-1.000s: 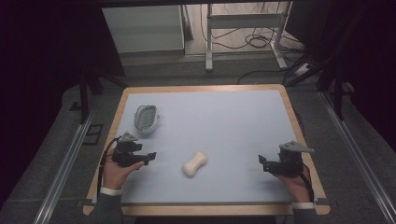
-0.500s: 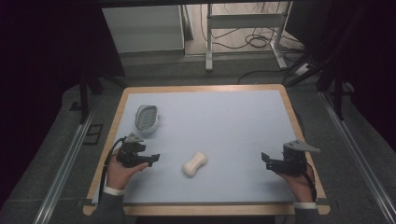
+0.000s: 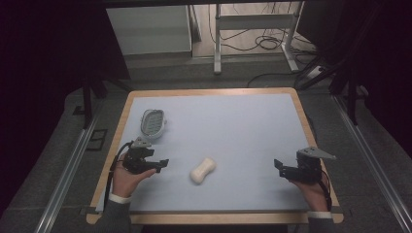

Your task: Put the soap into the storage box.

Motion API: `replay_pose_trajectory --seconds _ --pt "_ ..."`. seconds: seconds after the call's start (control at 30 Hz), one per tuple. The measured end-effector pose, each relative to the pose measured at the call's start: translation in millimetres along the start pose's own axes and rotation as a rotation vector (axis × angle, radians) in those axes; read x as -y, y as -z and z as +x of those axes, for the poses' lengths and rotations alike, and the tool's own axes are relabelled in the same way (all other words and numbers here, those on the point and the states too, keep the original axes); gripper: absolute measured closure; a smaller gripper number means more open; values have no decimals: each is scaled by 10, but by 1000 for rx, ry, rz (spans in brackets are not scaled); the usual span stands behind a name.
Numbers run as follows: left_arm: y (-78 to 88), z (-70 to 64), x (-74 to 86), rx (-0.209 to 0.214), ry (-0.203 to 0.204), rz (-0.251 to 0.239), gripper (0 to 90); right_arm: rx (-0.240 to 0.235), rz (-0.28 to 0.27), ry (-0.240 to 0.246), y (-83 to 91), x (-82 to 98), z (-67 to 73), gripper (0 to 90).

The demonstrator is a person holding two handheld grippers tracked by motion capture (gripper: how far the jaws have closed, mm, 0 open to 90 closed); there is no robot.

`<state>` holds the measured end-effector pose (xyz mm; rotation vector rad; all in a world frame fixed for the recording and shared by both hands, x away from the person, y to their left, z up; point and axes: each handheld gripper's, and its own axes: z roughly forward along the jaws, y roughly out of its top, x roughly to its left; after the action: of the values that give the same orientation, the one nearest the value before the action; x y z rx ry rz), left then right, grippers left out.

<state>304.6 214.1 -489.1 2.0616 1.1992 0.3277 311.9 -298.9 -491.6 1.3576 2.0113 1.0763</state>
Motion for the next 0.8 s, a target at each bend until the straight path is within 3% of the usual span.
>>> replay_pose_trajectory --seconds 0.17,0.5,0.6,0.8 --pt "54 -56 -28 -9 -14 -31 268 0 6 -12 -5 15 -38 78" --pt "187 -145 -83 -26 -38 -15 266 -13 0 -6 4 2 -25 79" --pt "266 -166 -102 -8 -37 -37 260 -8 2 -13 3 11 -44 79" --pt "270 -183 -138 4 -54 -2 258 1 4 -17 -8 26 -54 84"
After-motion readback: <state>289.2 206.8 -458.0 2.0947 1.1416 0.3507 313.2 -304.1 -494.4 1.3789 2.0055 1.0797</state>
